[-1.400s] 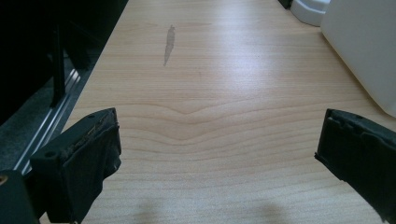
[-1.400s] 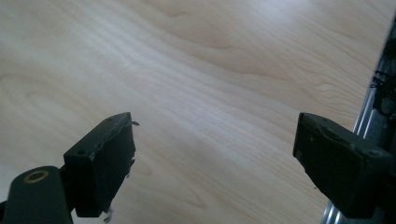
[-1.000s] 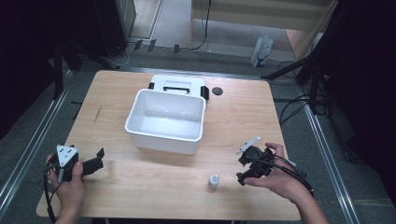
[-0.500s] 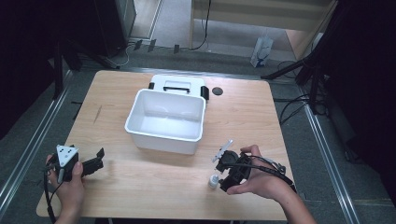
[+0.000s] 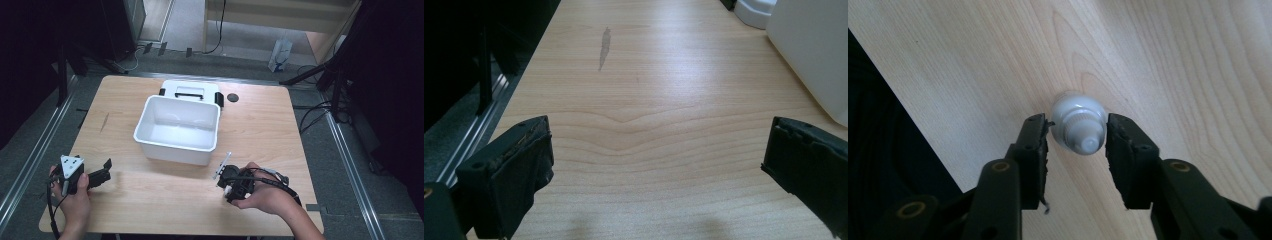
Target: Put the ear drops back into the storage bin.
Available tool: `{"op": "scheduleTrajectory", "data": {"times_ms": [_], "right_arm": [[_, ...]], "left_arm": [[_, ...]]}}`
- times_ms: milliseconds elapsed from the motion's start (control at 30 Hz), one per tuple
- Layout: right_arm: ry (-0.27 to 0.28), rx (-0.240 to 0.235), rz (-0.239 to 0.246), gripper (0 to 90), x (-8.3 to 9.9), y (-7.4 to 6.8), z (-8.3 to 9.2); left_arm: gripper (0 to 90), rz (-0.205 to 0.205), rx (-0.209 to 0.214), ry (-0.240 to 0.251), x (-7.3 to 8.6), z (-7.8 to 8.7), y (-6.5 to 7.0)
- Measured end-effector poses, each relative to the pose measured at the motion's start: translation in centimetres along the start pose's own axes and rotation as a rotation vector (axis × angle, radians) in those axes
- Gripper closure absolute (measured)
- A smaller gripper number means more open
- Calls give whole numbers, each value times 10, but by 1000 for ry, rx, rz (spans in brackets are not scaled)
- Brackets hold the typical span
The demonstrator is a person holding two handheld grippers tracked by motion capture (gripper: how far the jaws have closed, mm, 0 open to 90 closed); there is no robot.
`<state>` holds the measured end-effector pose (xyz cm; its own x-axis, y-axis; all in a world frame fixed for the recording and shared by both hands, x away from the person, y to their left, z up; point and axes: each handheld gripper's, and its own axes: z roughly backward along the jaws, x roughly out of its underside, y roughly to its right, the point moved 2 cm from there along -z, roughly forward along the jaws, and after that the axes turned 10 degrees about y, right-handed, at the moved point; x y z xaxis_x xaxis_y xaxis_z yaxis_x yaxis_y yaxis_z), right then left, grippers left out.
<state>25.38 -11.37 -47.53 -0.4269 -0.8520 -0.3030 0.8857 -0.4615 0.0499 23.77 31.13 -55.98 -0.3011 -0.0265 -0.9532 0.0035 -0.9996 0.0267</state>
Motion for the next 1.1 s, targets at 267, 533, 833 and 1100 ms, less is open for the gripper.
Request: {"op": "scheduleTrajectory", "data": {"times_ms": [267, 533, 833, 1100], "right_arm": [[0, -7, -34, 721, -1, 5, -2], [16, 0, -83, 722, 0, 21, 6], [46, -9, -92, 722, -7, 47, 31], [72, 29, -75, 722, -17, 65, 54]], "left_arm": [[4, 0, 2, -1, 0, 0, 0], [4, -3, 2, -2, 0, 0, 0], [4, -5, 3, -1, 0, 0, 0], [4, -2, 2, 0, 0, 0, 0]]}}
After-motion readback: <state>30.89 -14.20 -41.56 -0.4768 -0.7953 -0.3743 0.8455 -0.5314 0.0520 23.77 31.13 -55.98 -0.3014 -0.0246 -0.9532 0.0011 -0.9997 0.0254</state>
